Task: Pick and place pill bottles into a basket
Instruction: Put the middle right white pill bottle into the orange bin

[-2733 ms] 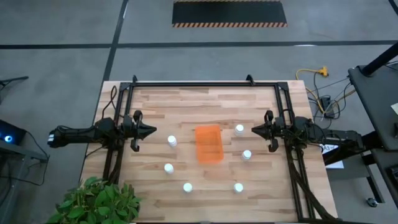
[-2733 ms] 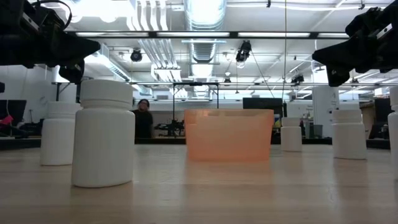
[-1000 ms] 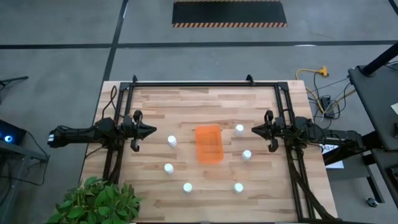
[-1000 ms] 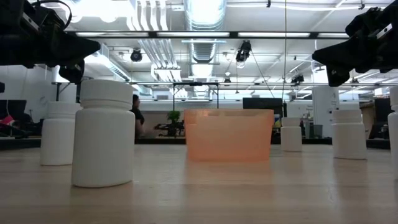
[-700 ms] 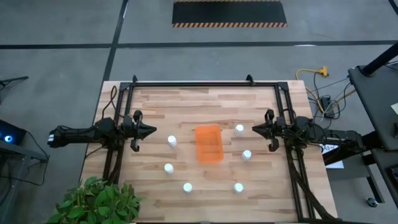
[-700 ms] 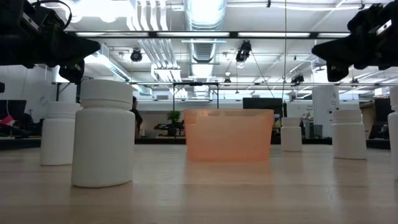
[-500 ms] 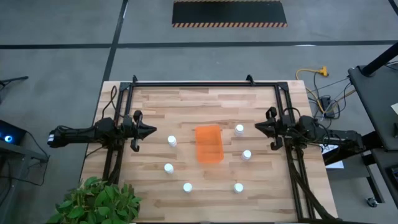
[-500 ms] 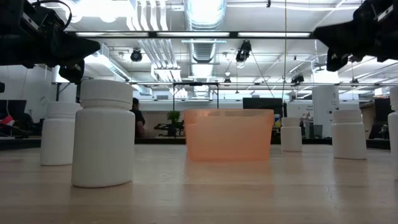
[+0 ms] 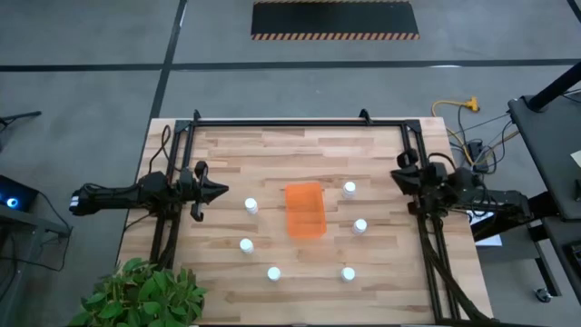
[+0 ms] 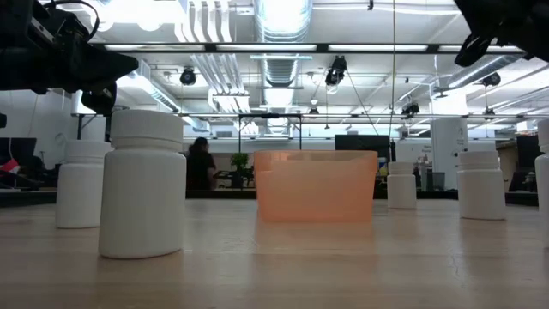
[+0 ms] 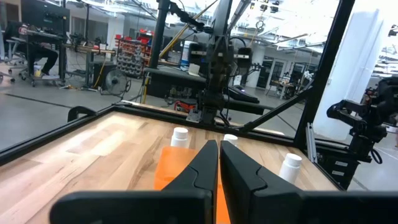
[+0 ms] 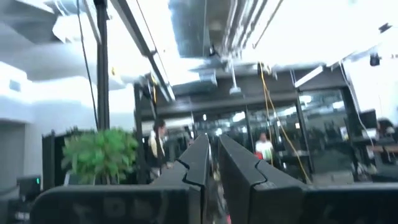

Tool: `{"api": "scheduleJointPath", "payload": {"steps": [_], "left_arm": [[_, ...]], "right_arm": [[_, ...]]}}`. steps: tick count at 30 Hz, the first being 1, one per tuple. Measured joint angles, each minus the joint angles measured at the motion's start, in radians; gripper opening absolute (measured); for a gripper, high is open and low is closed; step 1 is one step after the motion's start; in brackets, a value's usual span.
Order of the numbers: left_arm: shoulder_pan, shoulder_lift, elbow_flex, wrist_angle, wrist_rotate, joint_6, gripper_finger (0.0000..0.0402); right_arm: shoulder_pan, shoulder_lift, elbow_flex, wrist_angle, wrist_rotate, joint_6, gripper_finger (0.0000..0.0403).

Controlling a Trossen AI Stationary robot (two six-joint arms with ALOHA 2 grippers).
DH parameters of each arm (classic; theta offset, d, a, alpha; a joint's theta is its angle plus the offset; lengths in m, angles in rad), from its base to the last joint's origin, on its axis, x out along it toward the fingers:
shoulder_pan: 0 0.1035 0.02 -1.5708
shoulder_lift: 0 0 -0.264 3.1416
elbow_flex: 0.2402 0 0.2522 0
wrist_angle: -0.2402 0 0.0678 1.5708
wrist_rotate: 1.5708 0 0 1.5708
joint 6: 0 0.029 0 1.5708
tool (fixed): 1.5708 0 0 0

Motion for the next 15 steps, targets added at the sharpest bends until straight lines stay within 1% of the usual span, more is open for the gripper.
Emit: {"api": "scheduleJointPath", "payload": {"steps": [4,15], "left_arm": [[0.0,0.0,0.0,0.0,0.0,0.0,0.0],[0.0,0.0,0.0,0.0,0.0,0.0,0.0]], "right_arm": [[0.0,0.0,0.0,0.042,0.0,0.0,0.0028],[-0.001,0.0,0.0,0.032,0.0,0.01,0.0028]]}}
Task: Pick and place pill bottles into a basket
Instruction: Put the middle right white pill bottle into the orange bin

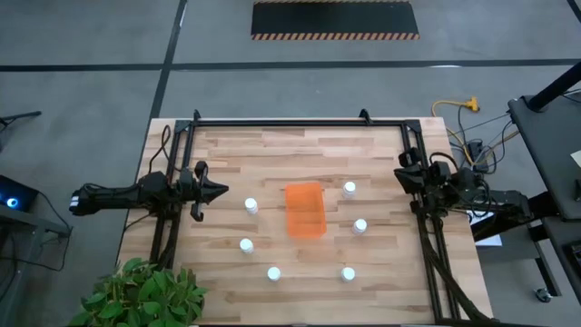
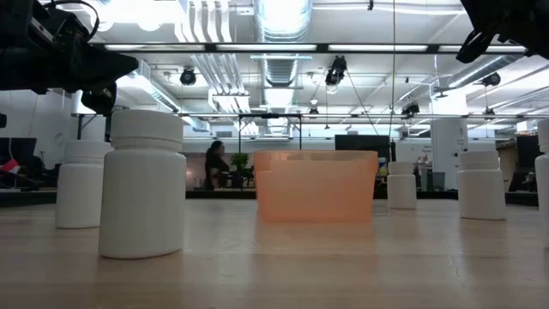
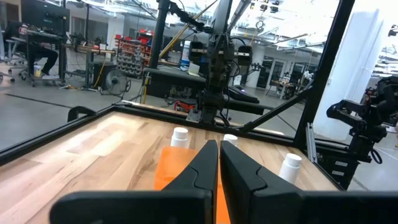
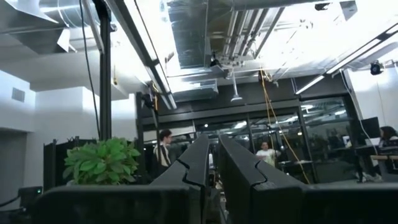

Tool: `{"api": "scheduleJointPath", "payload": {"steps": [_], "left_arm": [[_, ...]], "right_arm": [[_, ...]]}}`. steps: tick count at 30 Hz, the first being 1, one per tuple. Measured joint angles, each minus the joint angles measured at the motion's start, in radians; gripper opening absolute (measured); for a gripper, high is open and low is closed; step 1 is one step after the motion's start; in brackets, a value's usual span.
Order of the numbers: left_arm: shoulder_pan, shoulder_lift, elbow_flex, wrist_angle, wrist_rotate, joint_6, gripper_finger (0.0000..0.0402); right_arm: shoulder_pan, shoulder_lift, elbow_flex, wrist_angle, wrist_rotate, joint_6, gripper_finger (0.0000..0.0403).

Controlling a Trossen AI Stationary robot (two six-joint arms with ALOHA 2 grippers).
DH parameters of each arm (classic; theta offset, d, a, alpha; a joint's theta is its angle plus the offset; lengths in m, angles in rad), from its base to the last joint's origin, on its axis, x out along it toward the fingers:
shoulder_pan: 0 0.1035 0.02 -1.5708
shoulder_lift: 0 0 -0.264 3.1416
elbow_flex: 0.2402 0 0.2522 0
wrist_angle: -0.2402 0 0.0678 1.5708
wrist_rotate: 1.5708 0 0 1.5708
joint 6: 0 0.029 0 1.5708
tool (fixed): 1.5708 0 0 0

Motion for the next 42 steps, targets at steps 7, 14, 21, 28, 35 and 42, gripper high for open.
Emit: {"api": "scheduleJointPath", "payload": {"steps": [7,14,21,28,35,42], "left_arm": [[0.0,0.0,0.0,0.0,0.0,0.0,0.0],[0.0,0.0,0.0,0.0,0.0,0.0,0.0],[0.0,0.0,0.0,0.0,0.0,0.0,0.0],[0.0,0.0,0.0,0.0,0.0,0.0,0.0],[0.0,0.0,0.0,0.0,0.0,0.0,0.0],[0.0,0.0,0.0,0.0,0.0,0.0,0.0]], "right_arm": [[0.0,0.0,0.0,-0.001,0.0,-0.052,0.0028],[0.0,0.0,0.0,0.024,0.008,-0.041,0.0028],[0.0,0.001,0.0,0.014,0.008,-0.026,0.0028],[0.001,0.001,0.0,0.005,0.01,-0.031,0.0028],[0.001,0.0,0.0,0.011,0.011,-0.021,0.0028],[0.001,0.0,0.0,0.136,0.037,0.039,0.0028]]}}
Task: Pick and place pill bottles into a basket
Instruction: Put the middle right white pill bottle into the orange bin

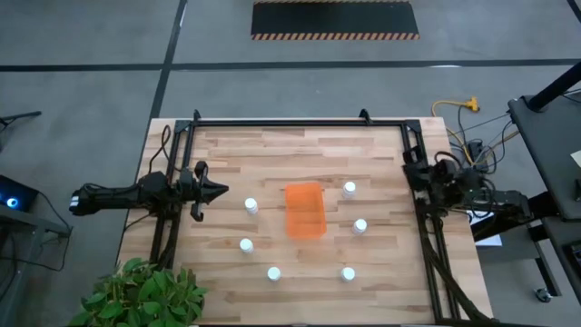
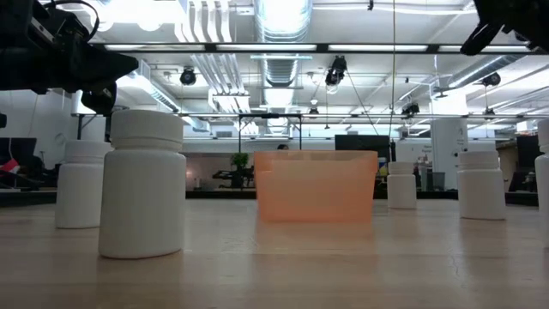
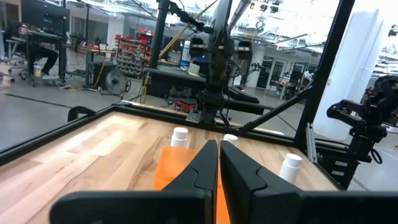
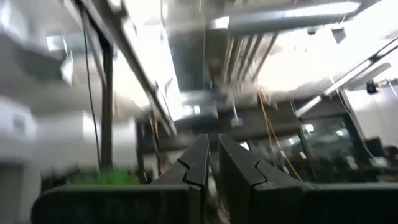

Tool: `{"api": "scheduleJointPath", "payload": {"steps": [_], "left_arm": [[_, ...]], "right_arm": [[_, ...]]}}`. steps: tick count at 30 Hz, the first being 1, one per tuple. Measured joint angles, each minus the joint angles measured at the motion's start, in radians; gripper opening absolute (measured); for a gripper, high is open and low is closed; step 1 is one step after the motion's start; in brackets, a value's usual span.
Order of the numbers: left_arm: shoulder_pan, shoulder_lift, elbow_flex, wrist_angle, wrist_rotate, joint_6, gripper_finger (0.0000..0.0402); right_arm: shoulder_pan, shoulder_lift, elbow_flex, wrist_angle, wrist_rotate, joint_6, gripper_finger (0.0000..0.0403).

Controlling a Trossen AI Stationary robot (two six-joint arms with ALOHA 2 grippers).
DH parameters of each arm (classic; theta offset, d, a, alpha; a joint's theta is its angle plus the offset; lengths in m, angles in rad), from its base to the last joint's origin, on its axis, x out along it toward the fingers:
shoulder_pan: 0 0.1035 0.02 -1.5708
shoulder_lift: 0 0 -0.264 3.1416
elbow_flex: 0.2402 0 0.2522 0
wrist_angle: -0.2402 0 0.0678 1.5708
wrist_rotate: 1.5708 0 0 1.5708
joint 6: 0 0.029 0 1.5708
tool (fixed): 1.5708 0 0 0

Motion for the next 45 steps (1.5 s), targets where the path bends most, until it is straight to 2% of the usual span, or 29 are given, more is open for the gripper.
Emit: {"api": "scheduleJointPath", "payload": {"steps": [5,10,14,18,24,28,35,39,45], "left_arm": [[0.0,0.0,0.0,0.0,0.0,0.0,0.0],[0.0,0.0,0.0,0.0,0.0,0.0,0.0],[0.0,0.0,0.0,0.0,0.0,0.0,0.0],[0.0,0.0,0.0,0.0,0.0,0.0,0.0],[0.0,0.0,0.0,0.0,0.0,0.0,0.0],[0.0,0.0,0.0,0.0,0.0,0.0,0.0],[0.0,0.0,0.0,0.0,0.0,0.0,0.0],[0.0,0.0,0.0,0.0,0.0,0.0,0.0],[0.0,0.0,0.0,0.0,0.0,0.0,0.0]], "right_arm": [[0.0,-0.001,0.008,0.199,0.024,0.132,0.0028],[0.0,0.003,0.048,0.209,0.05,0.213,0.0028],[-0.001,0.037,0.101,0.174,0.132,0.252,0.0028],[-0.001,0.126,0.203,0.162,0.155,0.219,0.0028],[-0.001,0.353,0.44,0.138,0.168,0.07,0.0028],[0.0,0.498,0.62,-0.01,0.165,0.034,0.0028],[0.0,0.675,0.961,-0.487,0.075,0.04,0.0028],[0.0,0.74,1.147,-0.743,-0.011,-0.014,0.0028],[0.0,0.799,1.406,-1.16,-0.021,-0.044,0.0028]]}}
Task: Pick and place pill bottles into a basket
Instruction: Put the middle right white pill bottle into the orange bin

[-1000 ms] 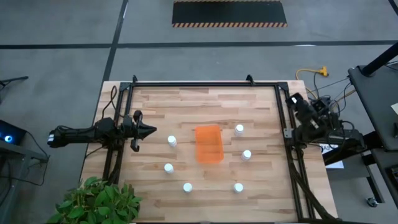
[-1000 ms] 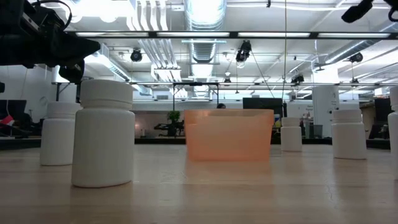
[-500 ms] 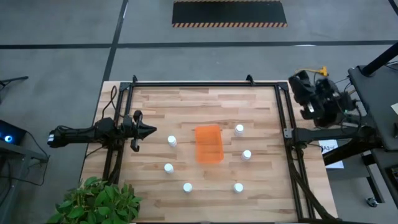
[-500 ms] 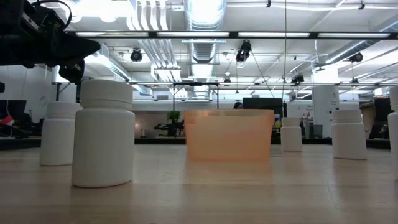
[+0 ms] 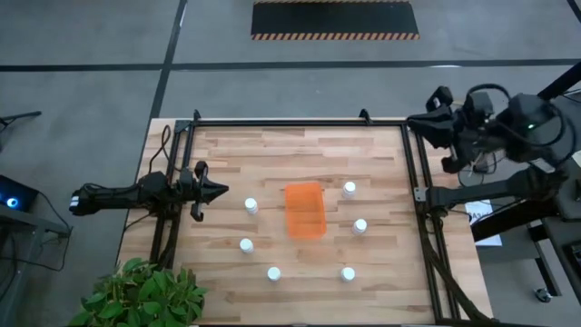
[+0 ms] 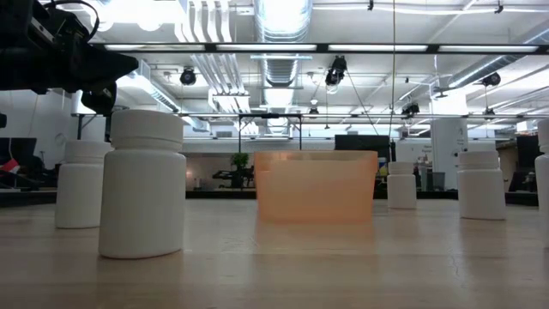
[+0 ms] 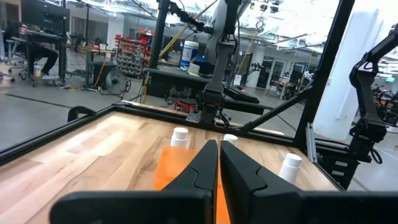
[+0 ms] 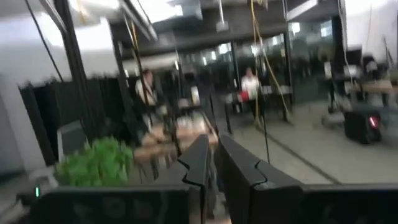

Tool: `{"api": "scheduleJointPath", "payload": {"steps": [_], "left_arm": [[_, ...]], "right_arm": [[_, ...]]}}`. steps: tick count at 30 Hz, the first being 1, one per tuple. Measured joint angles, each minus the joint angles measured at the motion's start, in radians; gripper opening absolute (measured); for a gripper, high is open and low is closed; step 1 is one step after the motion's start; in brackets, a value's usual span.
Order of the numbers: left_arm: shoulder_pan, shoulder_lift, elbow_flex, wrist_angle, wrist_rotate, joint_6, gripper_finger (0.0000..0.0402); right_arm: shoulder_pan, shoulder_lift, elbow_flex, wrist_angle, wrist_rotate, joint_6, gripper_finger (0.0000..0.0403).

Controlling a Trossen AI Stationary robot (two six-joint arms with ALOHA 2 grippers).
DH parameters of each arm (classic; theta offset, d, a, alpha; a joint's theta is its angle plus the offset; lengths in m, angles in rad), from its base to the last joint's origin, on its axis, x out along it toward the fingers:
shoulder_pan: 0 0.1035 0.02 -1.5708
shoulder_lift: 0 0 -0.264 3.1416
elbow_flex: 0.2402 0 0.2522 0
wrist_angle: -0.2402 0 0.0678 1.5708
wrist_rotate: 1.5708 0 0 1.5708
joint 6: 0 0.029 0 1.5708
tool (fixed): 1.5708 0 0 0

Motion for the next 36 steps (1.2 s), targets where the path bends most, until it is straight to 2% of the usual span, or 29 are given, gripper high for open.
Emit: {"api": "scheduleJointPath", "payload": {"steps": [6,13,18,23,29,36], "left_arm": [[0.0,0.0,0.0,0.0,0.0,0.0,0.0],[0.0,0.0,0.0,0.0,0.0,0.0,0.0],[0.0,0.0,0.0,0.0,0.0,0.0,0.0],[0.0,0.0,0.0,0.0,0.0,0.0,0.0],[0.0,0.0,0.0,0.0,0.0,0.0,0.0],[0.0,0.0,0.0,0.0,0.0,0.0,0.0]], "right_arm": [[0.0,0.049,0.197,-0.393,-0.005,-0.008,0.0028],[0.0,0.103,0.295,-0.629,-0.054,-0.088,0.0028],[-0.001,0.135,0.297,-0.714,-0.059,-0.103,0.0028],[0.0,0.168,0.294,-0.778,-0.117,-0.117,0.0028],[0.0,0.221,0.291,-0.928,-0.124,-0.181,0.0028],[0.0,0.299,0.291,-0.944,-0.124,-0.13,0.0029]]}}
